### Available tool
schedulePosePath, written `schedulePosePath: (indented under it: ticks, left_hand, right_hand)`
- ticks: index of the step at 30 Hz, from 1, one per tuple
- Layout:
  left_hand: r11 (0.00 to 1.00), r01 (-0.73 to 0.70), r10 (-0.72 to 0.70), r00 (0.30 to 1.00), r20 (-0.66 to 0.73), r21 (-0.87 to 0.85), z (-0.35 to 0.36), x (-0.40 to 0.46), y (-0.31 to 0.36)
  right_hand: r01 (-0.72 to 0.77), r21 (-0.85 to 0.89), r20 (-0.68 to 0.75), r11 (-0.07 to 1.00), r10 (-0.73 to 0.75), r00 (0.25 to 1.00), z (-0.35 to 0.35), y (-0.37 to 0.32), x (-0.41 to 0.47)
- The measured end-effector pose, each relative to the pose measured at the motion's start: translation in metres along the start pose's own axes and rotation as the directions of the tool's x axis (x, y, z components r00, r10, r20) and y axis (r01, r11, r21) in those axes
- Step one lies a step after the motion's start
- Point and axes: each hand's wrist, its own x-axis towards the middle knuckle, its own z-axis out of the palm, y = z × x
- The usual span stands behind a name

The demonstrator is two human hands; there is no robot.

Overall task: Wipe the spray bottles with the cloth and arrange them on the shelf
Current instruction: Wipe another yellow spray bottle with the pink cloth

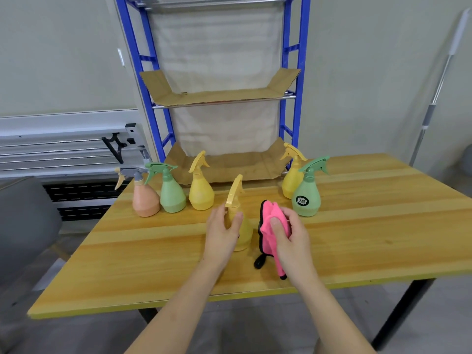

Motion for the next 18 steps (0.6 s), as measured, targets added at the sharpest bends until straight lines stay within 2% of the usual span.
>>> schedulePosePath:
  ticks: [5, 9, 13, 18]
  left_hand:
    - [0.992, -0.049, 0.054, 0.998, -0.039, 0.112, -0.003, -0.007, -0.002]
    - [0.980, -0.073, 0.073, 0.997, 0.006, 0.183, 0.002, 0.006, -0.002]
    - [0.974, -0.094, 0.089, 0.995, 0.036, 0.207, 0.020, 0.032, 0.003]
    - [0.962, -0.065, 0.069, 0.998, -0.009, 0.266, 0.055, 0.064, 0.005]
  right_hand:
    - [0.005, 0.013, -0.081, 1.000, -0.004, 0.997, -0.005, -0.002, 0.008]
    - [-0.026, 0.033, -0.080, 0.999, 0.028, 0.996, -0.011, 0.000, 0.014]
    - [-0.038, 0.028, -0.095, 0.999, 0.041, 0.995, -0.018, 0.002, 0.021]
    - [-0.056, 0.020, -0.109, 0.998, 0.058, 0.992, -0.030, 0.006, 0.038]
